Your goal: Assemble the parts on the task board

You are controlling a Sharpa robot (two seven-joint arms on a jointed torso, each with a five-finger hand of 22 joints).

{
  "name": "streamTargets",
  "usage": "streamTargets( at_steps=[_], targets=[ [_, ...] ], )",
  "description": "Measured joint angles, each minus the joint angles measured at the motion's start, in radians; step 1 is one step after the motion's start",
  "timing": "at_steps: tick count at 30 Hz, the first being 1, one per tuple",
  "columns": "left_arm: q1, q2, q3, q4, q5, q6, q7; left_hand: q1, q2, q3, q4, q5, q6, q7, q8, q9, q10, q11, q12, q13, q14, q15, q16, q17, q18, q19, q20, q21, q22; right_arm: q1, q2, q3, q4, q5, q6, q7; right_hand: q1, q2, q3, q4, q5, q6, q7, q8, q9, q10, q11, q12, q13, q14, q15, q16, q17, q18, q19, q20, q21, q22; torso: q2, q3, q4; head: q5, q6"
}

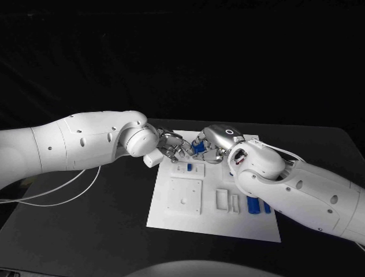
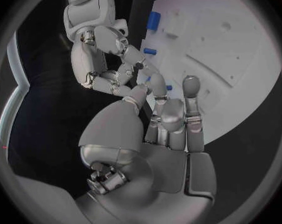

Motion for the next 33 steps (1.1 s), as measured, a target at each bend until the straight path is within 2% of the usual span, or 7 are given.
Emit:
streamTargets(
  at_steps=[4,8,18,22,28,33],
  targets=[
    [0.000,0.001,0.000,0.000,0.004,0.000,0.002,0.000,0.000,0.000,0.000,0.000,0.000,0.000,-0.002,0.000,0.000,0.000,0.000,0.000,0.000,0.000,0.000,0.000,0.000,0.000,0.000,0.000,0.000,0.000,0.000,-0.001,0.000,-0.001,-0.011,0.003,-0.003,-0.003,0.053,-0.010,-0.019,0.032,-0.009,0.000,-0.001,0.012,-0.005,0.010,0.021,0.005,-0.005,0.007,0.008,0.000,-0.002,-0.002,0.011,0.000,0.000,0.0000,-0.0002,0.000,-0.001],
    [0.000,0.001,0.000,0.000,0.006,0.000,0.003,0.000,0.000,0.000,0.000,-0.002,0.000,0.000,-0.001,0.000,0.000,0.000,0.000,0.000,0.000,0.000,0.000,-0.001,0.000,0.000,0.000,0.000,0.000,0.000,0.000,-0.001,0.000,-0.001,-0.023,0.006,-0.003,-0.003,0.100,-0.022,-0.027,0.083,-0.023,0.000,0.003,0.031,-0.013,0.036,0.068,0.009,-0.008,0.015,0.019,-0.015,0.000,-0.007,0.020,0.000,0.000,0.0000,-0.0002,-0.001,-0.002],
    [0.000,0.001,0.000,-0.002,0.008,0.000,0.003,0.000,0.000,0.001,-0.002,0.002,0.000,0.000,0.001,0.000,0.000,0.000,0.000,0.000,0.000,0.000,0.000,-0.002,0.000,0.000,0.000,0.000,0.000,0.000,-0.004,-0.002,-0.001,-0.002,-0.038,0.011,-0.011,-0.002,0.114,-0.035,-0.027,0.084,-0.023,0.000,0.003,0.038,-0.013,0.015,0.107,0.009,-0.008,0.015,0.025,-0.016,-0.004,-0.010,0.022,0.000,0.000,0.0004,-0.0006,-0.001,-0.004],
    [0.000,0.000,0.000,-0.004,0.009,0.001,0.003,0.000,0.000,0.002,-0.002,0.002,0.000,0.000,0.001,0.000,0.000,0.000,0.000,0.000,0.000,0.000,0.000,-0.002,0.000,0.000,0.000,0.000,0.000,0.000,-0.005,-0.002,-0.002,-0.002,-0.040,0.012,-0.015,-0.006,0.098,-0.033,-0.019,0.085,-0.024,0.000,0.003,0.042,-0.009,0.009,0.111,0.009,-0.008,0.015,0.026,-0.016,-0.004,-0.010,0.022,0.000,0.000,0.0004,-0.0006,-0.002,-0.005],
    [0.000,0.000,0.000,-0.005,0.009,0.001,0.003,0.000,0.000,0.001,-0.004,0.002,-0.001,-0.001,0.001,0.000,0.001,0.002,0.000,0.000,0.000,0.000,0.000,-0.002,0.000,0.000,0.000,0.000,0.000,0.000,-0.005,-0.002,-0.004,-0.003,-0.041,0.013,-0.026,-0.017,0.035,-0.024,0.003,0.013,-0.004,0.000,0.000,0.037,-0.005,-0.012,0.111,0.009,-0.008,0.007,0.024,-0.016,-0.004,-0.010,0.022,0.000,0.000,0.0002,-0.0005,-0.002,-0.006],
    [0.000,0.000,0.000,-0.005,0.009,0.001,0.003,0.001,-0.001,0.001,-0.004,0.002,-0.001,-0.001,0.000,0.000,0.001,0.002,0.000,0.000,0.000,0.000,0.000,-0.002,0.000,0.000,0.000,0.000,0.000,0.000,-0.005,-0.003,-0.005,-0.003,-0.040,0.013,-0.019,-0.024,-0.010,-0.016,0.016,0.004,0.002,0.000,0.000,0.036,-0.004,-0.015,0.112,0.009,-0.008,0.003,0.022,-0.016,-0.004,-0.010,0.022,0.000,0.000,-0.0001,-0.0006,-0.002,-0.006]
  ],
)
